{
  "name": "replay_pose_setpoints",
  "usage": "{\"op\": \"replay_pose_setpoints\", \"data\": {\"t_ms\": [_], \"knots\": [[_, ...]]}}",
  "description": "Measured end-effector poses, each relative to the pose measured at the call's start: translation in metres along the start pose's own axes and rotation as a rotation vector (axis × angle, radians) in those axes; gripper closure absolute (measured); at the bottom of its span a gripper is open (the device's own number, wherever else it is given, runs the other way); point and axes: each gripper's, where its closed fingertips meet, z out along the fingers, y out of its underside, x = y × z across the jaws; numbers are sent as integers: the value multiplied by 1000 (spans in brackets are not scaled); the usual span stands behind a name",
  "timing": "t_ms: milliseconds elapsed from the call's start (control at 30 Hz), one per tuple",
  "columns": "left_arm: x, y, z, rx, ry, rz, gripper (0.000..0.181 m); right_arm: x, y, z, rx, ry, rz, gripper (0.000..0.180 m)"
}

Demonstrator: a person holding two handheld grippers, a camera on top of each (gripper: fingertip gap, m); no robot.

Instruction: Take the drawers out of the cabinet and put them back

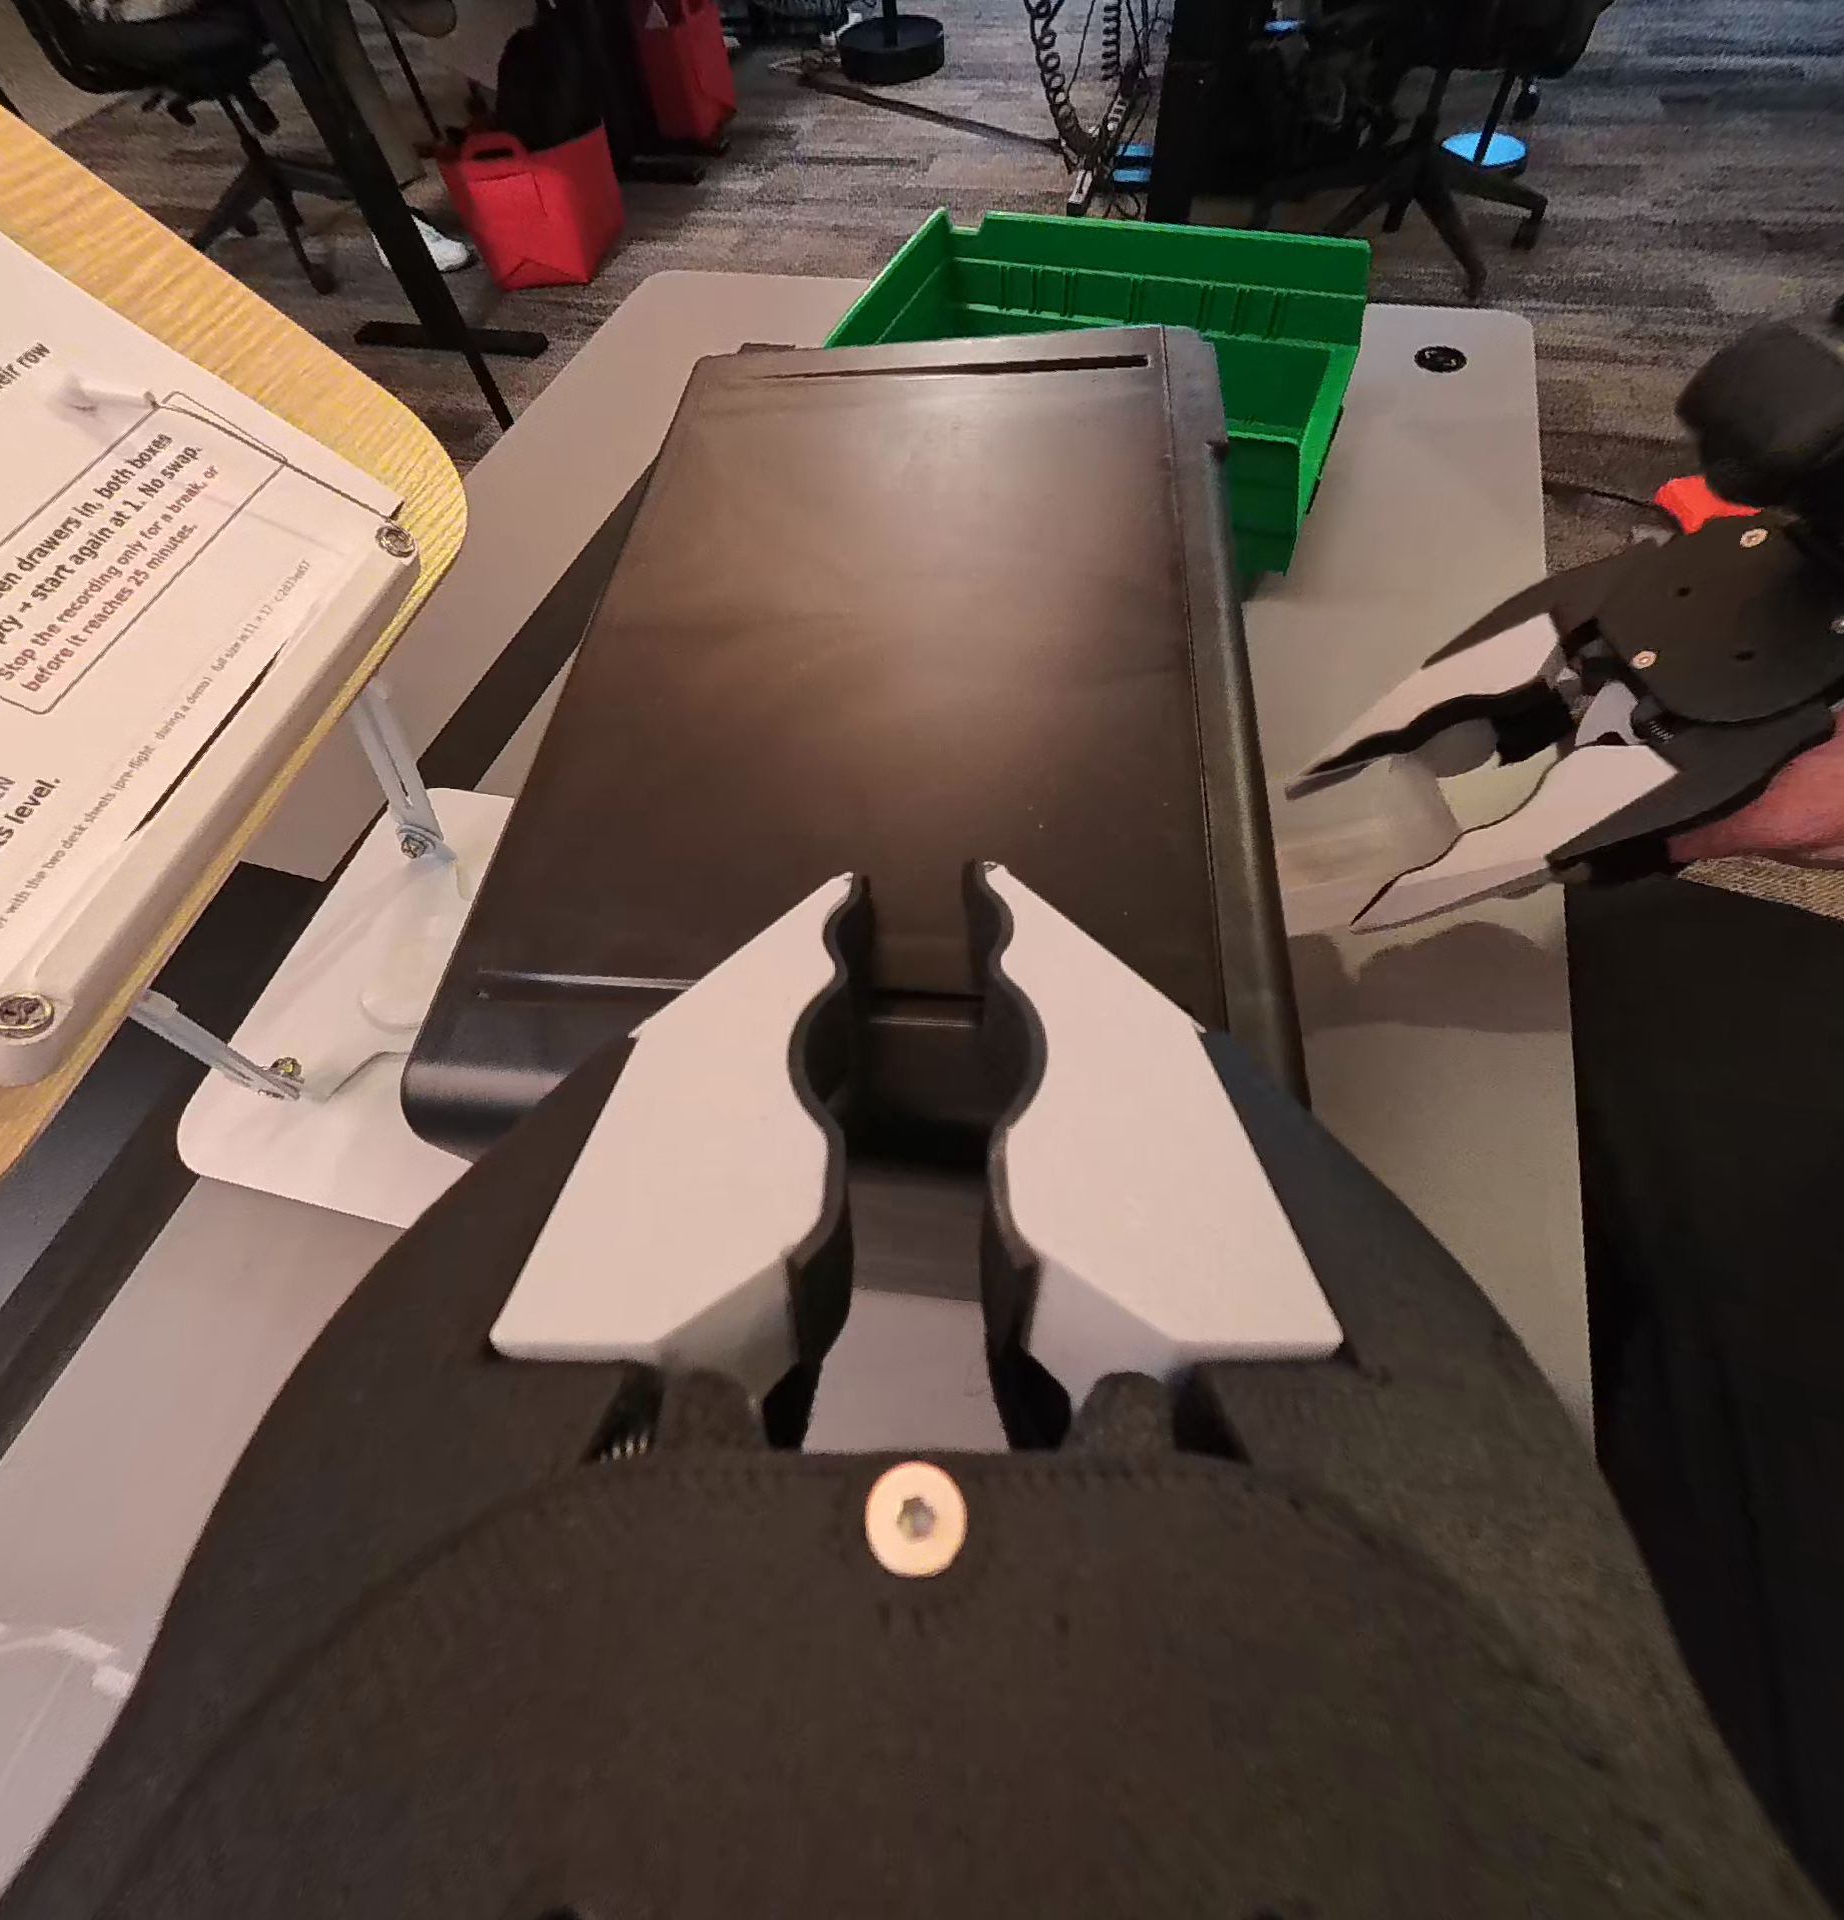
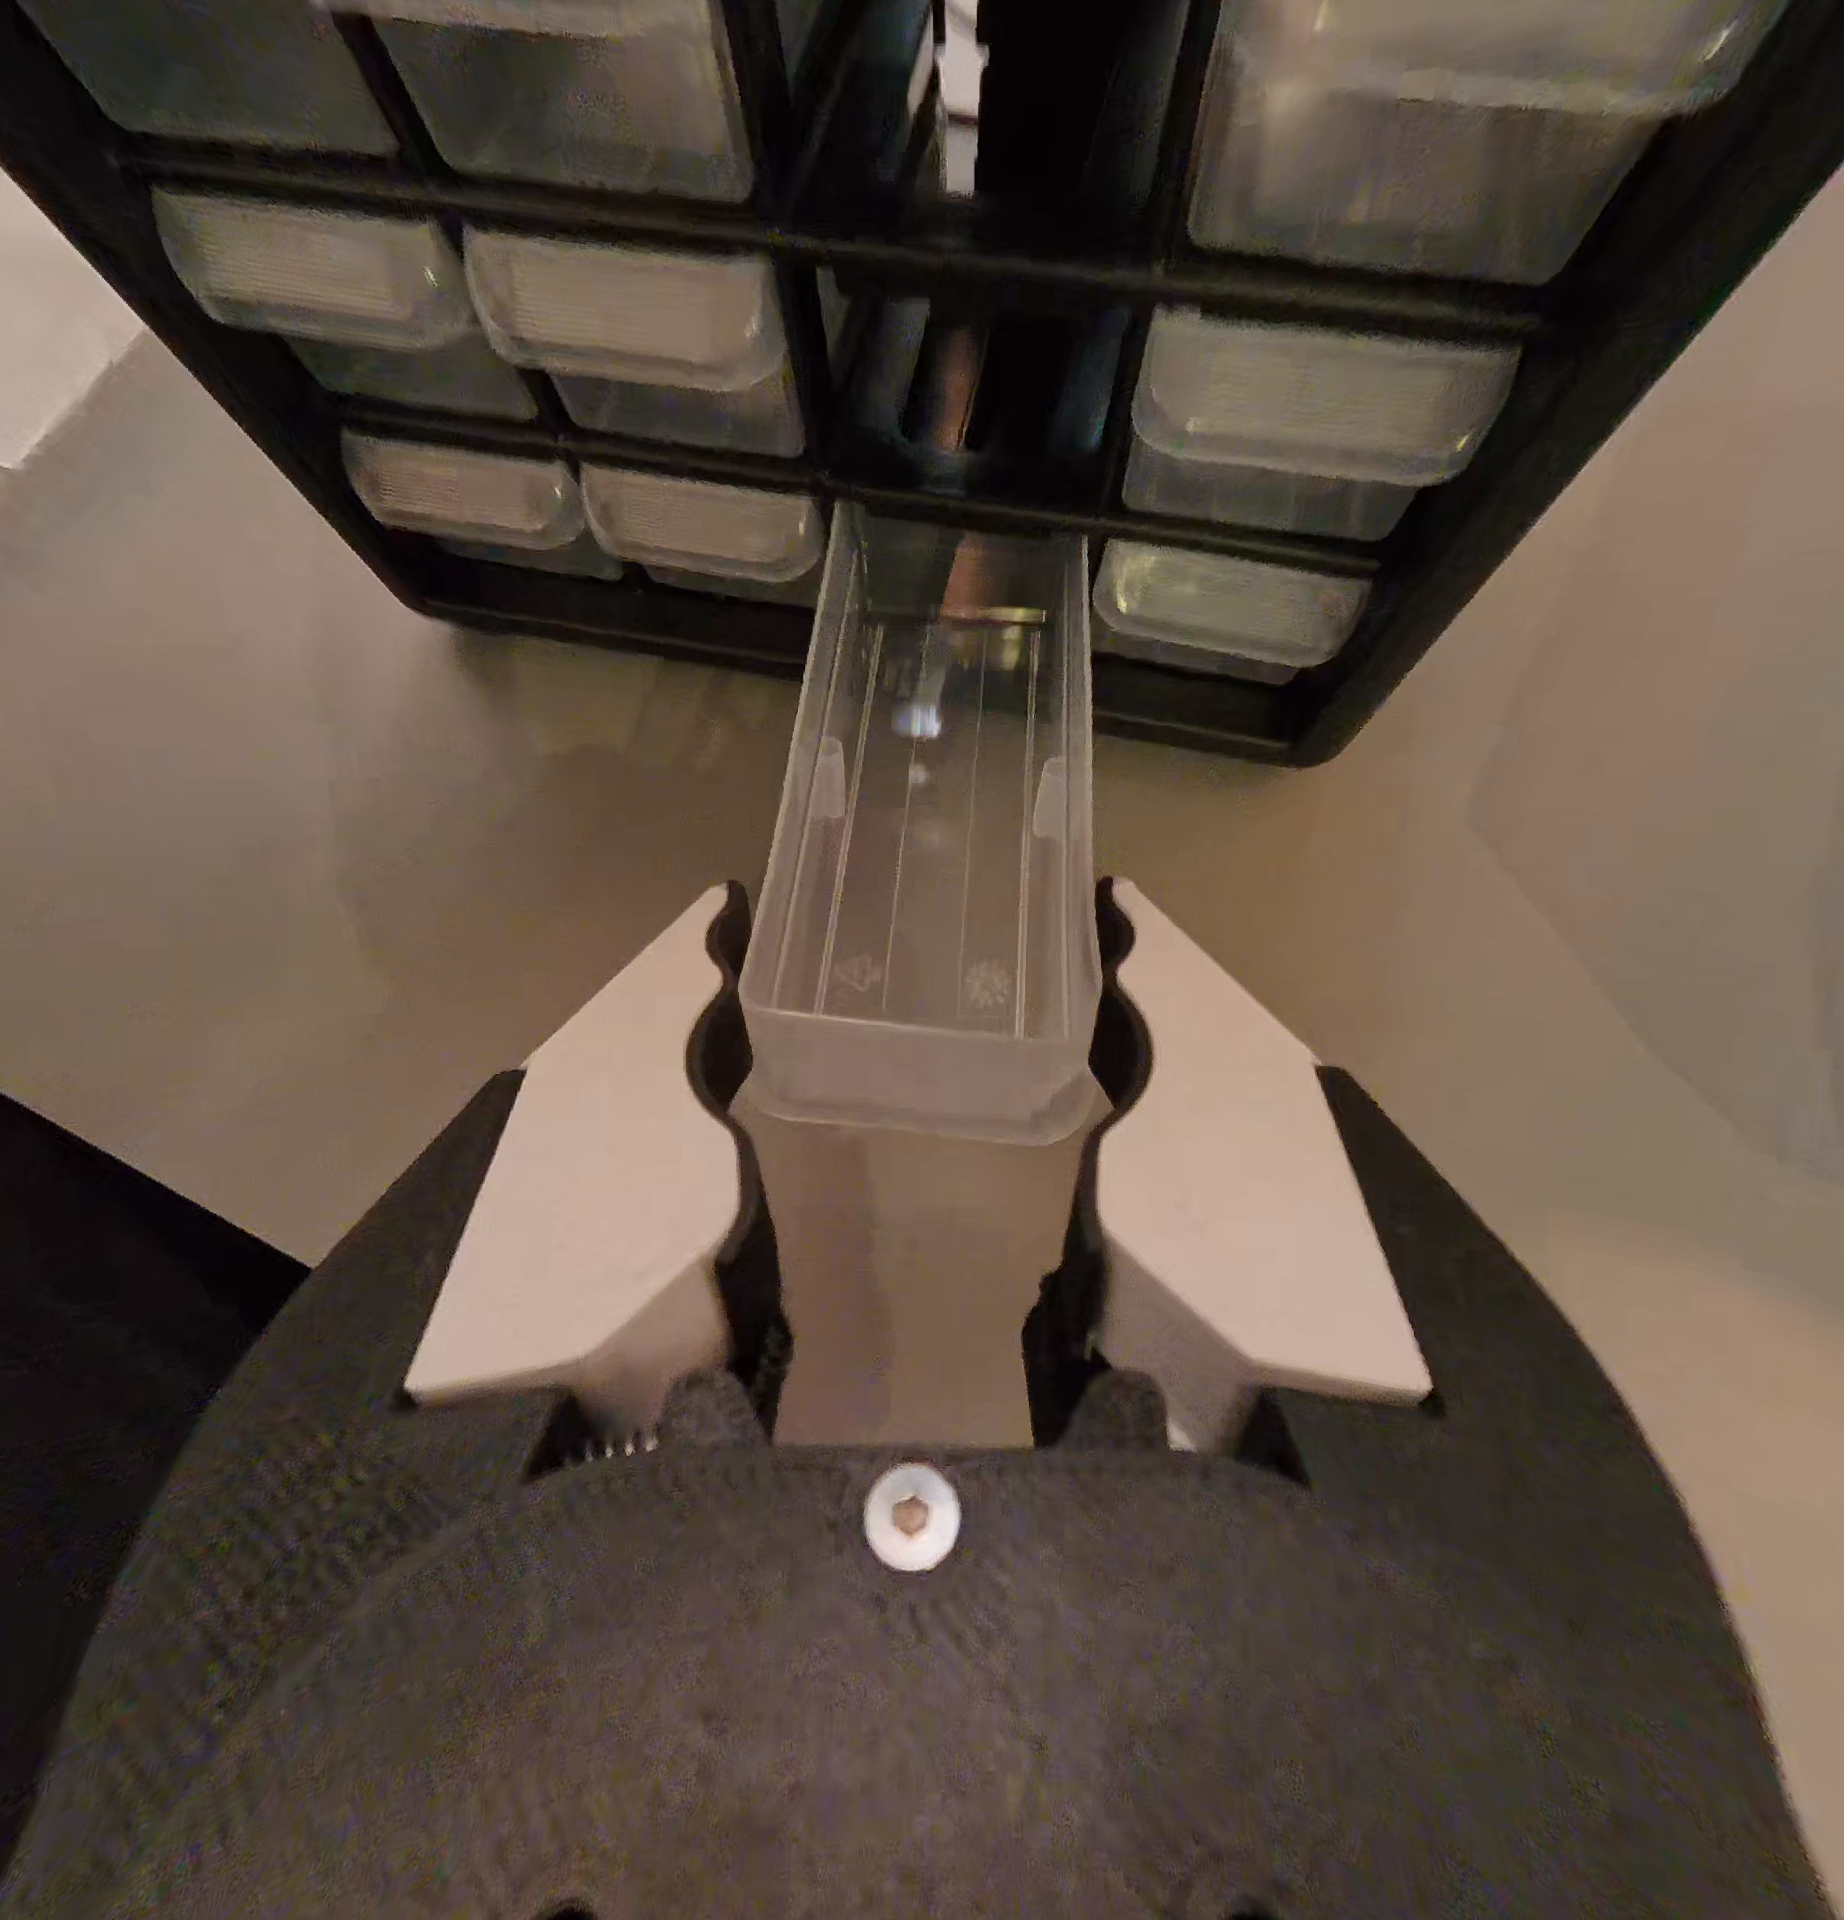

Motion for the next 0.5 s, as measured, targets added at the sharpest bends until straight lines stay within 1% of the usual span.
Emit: {"op": "replay_pose_setpoints", "data": {"t_ms": [133,267,300,333,367,400,467,500], "knots": [[0,0,0,1,3,-1,163,-2,22,17,-97,-4,12,115],[0,0,0,3,3,1,163,-8,14,34,-94,-37,-8,111],[0,0,0,3,3,2,163,-13,8,39,-77,-69,-11,107],[0,0,0,3,2,3,163,-19,2,42,-60,-106,-28,93],[0,0,0,3,2,4,163,-22,-2,42,-59,-132,-54,75],[0,0,0,3,1,4,163,-25,-3,40,-75,-155,-87,68],[0,0,0,5,2,5,163,-22,-3,28,-97,-186,-188,60],[0,0,0,6,2,5,163,-18,0,22,-107,-192,-252,65]]}}
